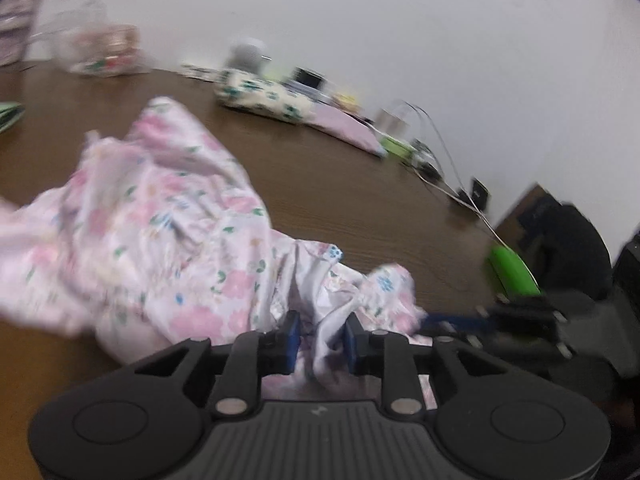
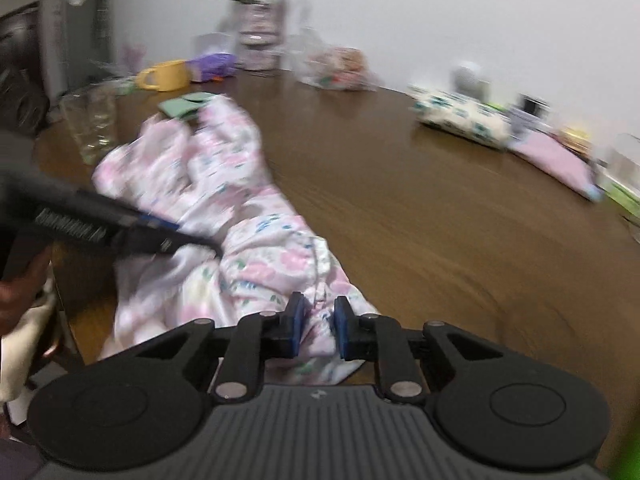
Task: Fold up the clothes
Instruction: 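Fold the garment lengthwise with both grippers and lay it down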
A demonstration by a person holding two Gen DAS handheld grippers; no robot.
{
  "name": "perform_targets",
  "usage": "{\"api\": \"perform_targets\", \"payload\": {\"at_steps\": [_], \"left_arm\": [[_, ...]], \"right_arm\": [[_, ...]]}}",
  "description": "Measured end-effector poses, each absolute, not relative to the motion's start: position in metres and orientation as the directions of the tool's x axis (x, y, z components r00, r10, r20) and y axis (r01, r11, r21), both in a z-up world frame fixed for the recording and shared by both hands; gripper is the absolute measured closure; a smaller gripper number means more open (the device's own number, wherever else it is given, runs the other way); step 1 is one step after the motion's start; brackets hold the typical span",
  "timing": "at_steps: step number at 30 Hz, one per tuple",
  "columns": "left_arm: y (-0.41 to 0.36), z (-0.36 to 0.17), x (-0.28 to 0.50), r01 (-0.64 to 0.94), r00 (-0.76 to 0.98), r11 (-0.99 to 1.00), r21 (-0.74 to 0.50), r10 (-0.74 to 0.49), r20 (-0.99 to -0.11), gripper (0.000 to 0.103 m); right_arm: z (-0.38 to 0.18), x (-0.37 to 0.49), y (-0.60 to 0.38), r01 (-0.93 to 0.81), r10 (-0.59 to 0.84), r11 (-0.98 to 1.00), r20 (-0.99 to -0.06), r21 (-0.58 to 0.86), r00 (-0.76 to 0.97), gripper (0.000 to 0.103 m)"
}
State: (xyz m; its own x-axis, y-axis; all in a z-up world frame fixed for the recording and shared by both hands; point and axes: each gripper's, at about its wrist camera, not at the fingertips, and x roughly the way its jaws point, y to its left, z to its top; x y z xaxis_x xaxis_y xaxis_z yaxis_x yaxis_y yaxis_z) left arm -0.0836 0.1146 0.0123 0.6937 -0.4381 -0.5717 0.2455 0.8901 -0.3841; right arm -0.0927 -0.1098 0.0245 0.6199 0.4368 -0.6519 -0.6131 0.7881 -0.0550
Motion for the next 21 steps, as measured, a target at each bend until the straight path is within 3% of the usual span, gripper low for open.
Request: {"api": "perform_targets", "payload": {"at_steps": [5,8,9,12,14,15,16,17,18,19,21], "left_arm": [[0.073,0.020,-0.049,0.346,0.640,0.895,-0.282,-0.445,-0.626,0.078],[0.075,0.025,-0.041,0.328,0.640,0.906,-0.268,-0.422,-0.642,0.076],[0.079,0.027,-0.040,0.310,0.648,0.912,-0.269,-0.410,-0.642,0.072],[0.109,0.032,-0.057,0.227,0.710,0.917,-0.327,-0.386,-0.589,0.047],[0.123,0.036,-0.072,0.212,0.727,0.895,-0.392,-0.412,-0.549,0.047],[0.130,0.038,-0.080,0.205,0.736,0.882,-0.423,-0.424,-0.528,0.047],[0.135,0.040,-0.090,0.219,0.740,0.861,-0.460,-0.453,-0.497,0.046],[0.137,0.041,-0.099,0.242,0.739,0.839,-0.487,-0.484,-0.468,0.044],[0.138,0.041,-0.106,0.266,0.735,0.825,-0.499,-0.508,-0.449,0.038],[0.135,0.042,-0.112,0.288,0.732,0.821,-0.494,-0.521,-0.440,0.031],[0.127,0.041,-0.118,0.321,0.723,0.821,-0.472,-0.534,-0.438,0.030]], "right_arm": [[0.033,-0.140,-0.132,-0.575,0.452,0.818,-0.652,0.030,0.609,0.091],[0.048,-0.148,-0.146,-0.587,0.505,0.807,-0.593,0.065,0.627,0.091],[0.053,-0.145,-0.152,-0.576,0.513,0.813,-0.568,0.081,0.644,0.089],[0.053,-0.123,-0.166,-0.551,0.511,0.828,-0.545,0.104,0.665,0.080],[0.047,-0.109,-0.166,-0.564,0.520,0.818,-0.559,0.111,0.646,0.078],[0.044,-0.104,-0.165,-0.582,0.539,0.804,-0.563,0.121,0.626,0.070],[0.043,-0.100,-0.162,-0.608,0.566,0.782,-0.563,0.135,0.602,0.054],[0.043,-0.099,-0.159,-0.632,0.591,0.761,-0.555,0.144,0.586,0.047],[0.044,-0.100,-0.157,-0.654,0.616,0.741,-0.541,0.151,0.573,0.036],[0.045,-0.102,-0.156,-0.671,0.637,0.723,-0.531,0.161,0.559,0.030],[0.044,-0.104,-0.155,-0.691,0.664,0.699,-0.526,0.185,0.531,0.032]]}}
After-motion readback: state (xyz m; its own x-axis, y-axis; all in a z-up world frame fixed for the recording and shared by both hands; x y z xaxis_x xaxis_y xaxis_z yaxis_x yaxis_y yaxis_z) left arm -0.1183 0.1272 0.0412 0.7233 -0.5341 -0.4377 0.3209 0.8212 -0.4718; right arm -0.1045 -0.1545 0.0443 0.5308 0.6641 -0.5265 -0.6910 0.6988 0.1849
